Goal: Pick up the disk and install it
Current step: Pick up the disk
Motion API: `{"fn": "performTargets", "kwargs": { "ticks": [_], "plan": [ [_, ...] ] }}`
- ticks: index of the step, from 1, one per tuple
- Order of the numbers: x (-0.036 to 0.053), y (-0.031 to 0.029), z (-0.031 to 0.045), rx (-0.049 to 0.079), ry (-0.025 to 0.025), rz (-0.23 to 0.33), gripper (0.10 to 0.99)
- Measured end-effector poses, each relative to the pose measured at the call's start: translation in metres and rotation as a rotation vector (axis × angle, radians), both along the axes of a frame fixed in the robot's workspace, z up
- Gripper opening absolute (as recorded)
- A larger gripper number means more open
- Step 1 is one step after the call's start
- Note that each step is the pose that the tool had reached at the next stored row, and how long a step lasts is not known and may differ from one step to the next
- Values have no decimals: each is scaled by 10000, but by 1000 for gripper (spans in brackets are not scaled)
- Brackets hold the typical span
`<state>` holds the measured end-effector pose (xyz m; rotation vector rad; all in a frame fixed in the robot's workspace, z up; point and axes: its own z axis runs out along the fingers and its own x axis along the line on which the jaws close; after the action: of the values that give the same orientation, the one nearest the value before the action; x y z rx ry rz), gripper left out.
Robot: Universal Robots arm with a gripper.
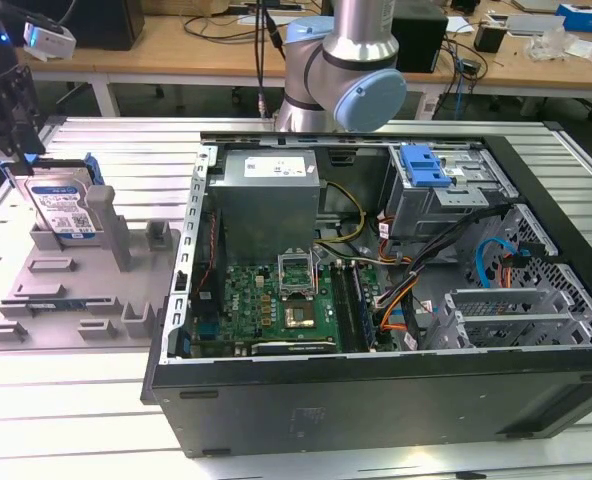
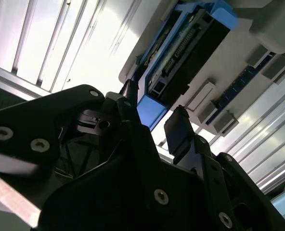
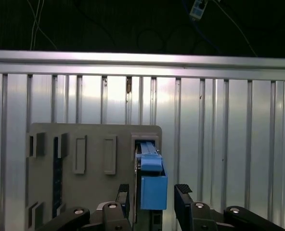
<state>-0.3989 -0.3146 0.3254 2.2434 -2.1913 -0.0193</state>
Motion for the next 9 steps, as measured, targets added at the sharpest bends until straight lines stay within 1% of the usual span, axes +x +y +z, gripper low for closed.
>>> {"fn": "performTargets", "kwargs": {
  "ticks": [6,9],
  "plan": [
    [-8,-2,-41,0,0,0,498],
    [-8,-2,-75,0,0,0,498]
  ]
}}
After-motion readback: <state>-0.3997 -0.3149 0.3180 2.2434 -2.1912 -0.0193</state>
